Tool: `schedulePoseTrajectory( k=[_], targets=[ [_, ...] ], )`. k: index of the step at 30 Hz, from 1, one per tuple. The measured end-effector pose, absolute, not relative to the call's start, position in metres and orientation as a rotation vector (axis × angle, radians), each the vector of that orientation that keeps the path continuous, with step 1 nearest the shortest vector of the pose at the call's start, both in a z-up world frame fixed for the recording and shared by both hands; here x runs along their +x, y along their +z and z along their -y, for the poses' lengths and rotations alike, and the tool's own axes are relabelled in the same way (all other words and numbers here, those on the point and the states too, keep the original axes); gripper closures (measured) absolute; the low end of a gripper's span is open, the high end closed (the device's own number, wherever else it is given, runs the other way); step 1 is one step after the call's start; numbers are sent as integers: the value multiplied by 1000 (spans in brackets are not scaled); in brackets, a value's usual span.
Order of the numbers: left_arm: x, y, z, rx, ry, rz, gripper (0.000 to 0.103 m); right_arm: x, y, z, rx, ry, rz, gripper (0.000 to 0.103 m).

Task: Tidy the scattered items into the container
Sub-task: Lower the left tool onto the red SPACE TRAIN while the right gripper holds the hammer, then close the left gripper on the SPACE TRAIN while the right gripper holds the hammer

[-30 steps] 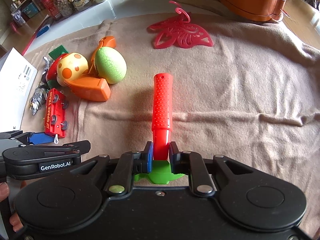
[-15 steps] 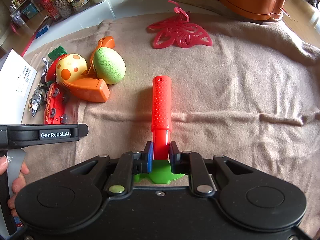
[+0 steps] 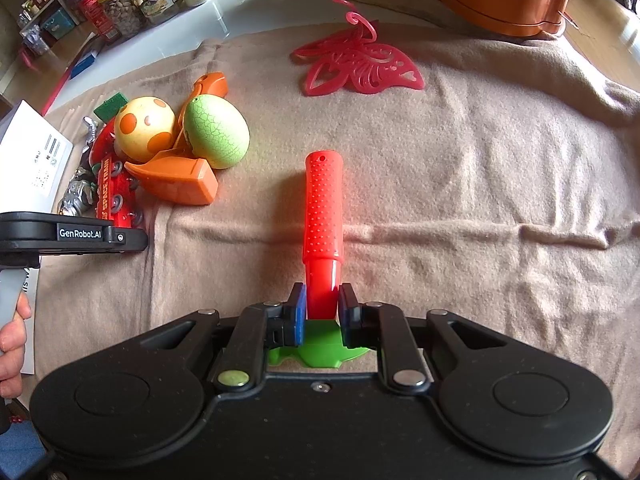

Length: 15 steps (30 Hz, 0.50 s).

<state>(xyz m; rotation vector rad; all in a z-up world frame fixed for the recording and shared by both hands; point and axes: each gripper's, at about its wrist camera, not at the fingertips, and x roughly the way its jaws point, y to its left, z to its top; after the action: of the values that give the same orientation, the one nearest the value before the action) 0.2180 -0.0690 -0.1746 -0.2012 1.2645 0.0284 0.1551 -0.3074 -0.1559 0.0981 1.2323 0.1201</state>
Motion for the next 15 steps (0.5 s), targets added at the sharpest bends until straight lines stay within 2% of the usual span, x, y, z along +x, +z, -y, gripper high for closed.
schedulePoseTrajectory(
  k=[1,3,6,7,8,9,10,15],
  targets=[
    [219,-173,68,-202,52,-1248,17,155,-156,308,99,120,-1234,87],
    [219,-167,66,-199,102,-1197,16,155,-156,307,97,122,-1235,87],
    [227,-166,65,-206,100,-1211,16,156,-156,307,96,123,-1232,87],
    [229,-167,66,-199,96,-1214,23,156,-155,307,97,123,-1231,87],
    [230,-168,68,-185,87,-1216,44,156,-155,307,98,122,-1229,87],
    [231,-169,70,-162,83,-1224,53,156,-154,307,98,122,-1229,87],
    [231,-171,72,-140,81,-1233,58,156,-154,306,98,123,-1229,87],
    [221,-173,74,-124,54,-1212,59,157,-154,308,108,116,-1232,87]
  ],
)
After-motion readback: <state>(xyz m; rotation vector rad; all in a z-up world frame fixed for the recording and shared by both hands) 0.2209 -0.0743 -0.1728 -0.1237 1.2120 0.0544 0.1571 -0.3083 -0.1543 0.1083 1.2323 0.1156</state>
